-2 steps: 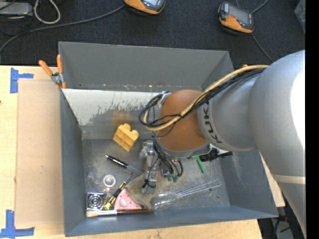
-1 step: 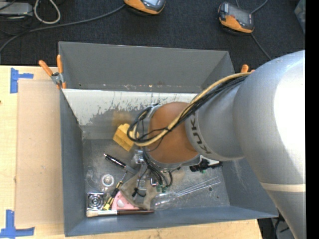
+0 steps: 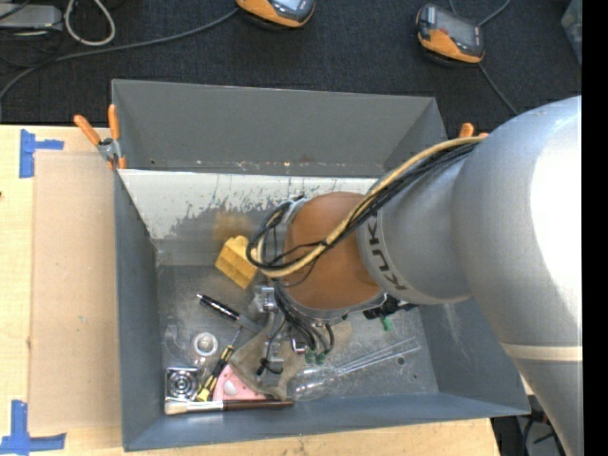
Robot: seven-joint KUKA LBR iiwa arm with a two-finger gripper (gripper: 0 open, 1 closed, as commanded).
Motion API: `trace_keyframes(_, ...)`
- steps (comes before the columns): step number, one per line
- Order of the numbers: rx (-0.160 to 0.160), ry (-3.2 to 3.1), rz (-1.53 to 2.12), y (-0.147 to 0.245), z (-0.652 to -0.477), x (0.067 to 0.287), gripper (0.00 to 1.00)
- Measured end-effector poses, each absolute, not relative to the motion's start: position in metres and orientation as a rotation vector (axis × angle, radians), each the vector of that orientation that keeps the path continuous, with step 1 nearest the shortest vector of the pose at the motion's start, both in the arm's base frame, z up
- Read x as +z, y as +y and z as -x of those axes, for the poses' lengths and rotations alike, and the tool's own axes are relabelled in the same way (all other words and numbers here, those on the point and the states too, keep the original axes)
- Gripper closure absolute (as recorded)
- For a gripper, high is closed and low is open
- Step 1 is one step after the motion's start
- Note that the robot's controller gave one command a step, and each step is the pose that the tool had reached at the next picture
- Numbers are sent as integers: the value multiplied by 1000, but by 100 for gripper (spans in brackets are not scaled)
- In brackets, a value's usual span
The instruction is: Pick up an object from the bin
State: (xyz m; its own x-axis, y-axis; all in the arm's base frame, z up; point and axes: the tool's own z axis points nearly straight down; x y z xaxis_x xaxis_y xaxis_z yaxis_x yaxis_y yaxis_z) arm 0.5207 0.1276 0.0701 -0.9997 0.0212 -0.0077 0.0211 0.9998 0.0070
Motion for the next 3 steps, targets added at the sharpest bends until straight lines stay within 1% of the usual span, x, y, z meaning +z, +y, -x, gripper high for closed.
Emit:
trace_keyframes(1, 10, 3133, 11, 124, -518, 78, 100)
trace_keyframes(2, 11, 3133, 9, 124, -518, 78, 100)
trace_keyframes(3, 11, 3133, 33, 135, -524, 87, 100)
